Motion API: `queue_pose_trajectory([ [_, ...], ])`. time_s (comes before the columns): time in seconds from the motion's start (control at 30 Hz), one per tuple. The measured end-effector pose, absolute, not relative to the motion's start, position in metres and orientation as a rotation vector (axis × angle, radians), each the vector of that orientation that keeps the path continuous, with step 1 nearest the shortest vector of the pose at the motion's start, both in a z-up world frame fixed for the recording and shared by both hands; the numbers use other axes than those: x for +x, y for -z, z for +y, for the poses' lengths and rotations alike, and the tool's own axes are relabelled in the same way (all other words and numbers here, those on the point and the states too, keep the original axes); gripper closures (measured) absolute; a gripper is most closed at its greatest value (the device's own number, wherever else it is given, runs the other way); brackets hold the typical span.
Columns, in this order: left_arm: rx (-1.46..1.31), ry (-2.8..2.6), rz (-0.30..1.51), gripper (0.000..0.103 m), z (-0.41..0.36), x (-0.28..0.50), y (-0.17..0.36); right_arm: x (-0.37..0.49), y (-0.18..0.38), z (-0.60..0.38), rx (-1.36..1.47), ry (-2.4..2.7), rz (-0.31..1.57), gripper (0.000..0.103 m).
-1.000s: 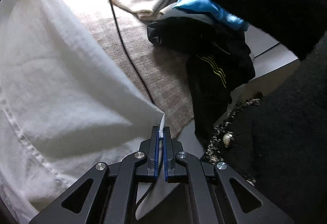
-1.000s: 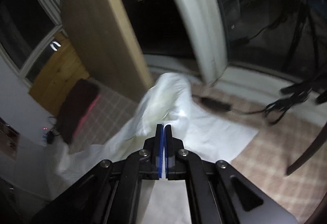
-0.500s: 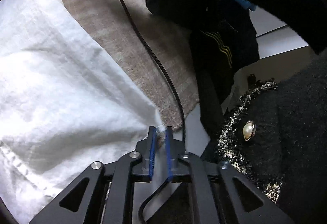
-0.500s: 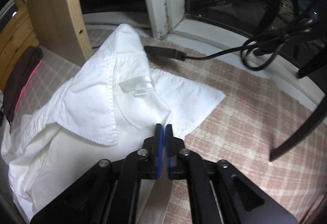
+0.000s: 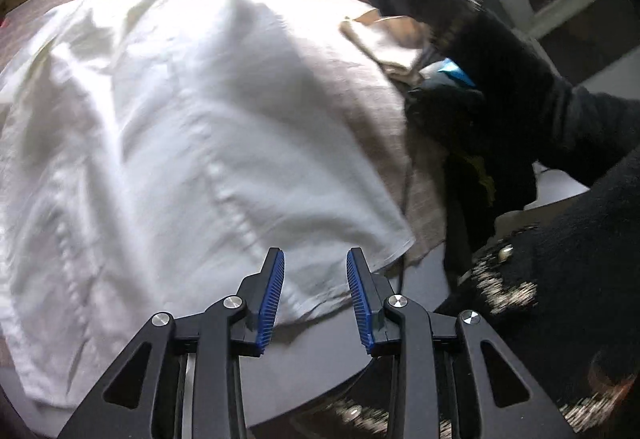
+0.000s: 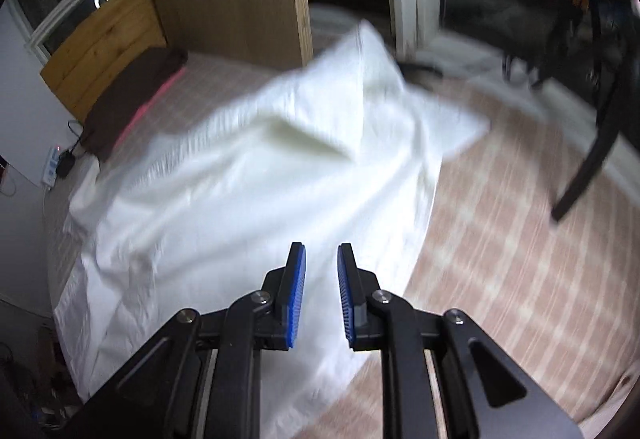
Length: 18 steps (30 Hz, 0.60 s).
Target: Fold clothes
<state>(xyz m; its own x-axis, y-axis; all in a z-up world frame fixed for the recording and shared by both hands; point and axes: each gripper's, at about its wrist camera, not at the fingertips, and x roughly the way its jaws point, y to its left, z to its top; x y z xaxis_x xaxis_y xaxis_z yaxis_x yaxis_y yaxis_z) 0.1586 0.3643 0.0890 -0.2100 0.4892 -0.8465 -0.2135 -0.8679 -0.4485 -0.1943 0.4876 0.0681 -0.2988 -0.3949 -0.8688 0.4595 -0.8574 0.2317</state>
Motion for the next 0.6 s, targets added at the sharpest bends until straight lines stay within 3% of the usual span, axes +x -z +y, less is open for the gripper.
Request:
queue_pose_trajectory([
  [0.17, -1.655, -2.118, -0.297, 0.071, 0.368, 0.171, -0.073, -0.147, -0.048, 0.494, 1.535, 2.093, 0.12, 0.086],
  [0.23, -1.69, -2.13, -0.283, 0.071, 0.366, 0.177, -0.067, -0.12, -0.055, 0.508, 1.534, 2.084, 0.024, 0.086],
  [0.3, -1.719, -2.164, -0.285, 0.071, 0.353, 0.186, -0.063, -0.089, -0.06, 0.52, 1.527, 2.072, -0.049, 0.075],
  [0.5, -1.757, -2.416, -0.371, 0.071, 0.291, 0.213, -0.073, 0.033, -0.054, 0.523, 1.489, 1.984, -0.148, 0.075],
  [0.6, -1.775, -2.58, -0.397, 0.062, 0.257, 0.224, -0.079, 0.068, -0.04, 0.496, 1.501, 1.943, -0.091, 0.075],
])
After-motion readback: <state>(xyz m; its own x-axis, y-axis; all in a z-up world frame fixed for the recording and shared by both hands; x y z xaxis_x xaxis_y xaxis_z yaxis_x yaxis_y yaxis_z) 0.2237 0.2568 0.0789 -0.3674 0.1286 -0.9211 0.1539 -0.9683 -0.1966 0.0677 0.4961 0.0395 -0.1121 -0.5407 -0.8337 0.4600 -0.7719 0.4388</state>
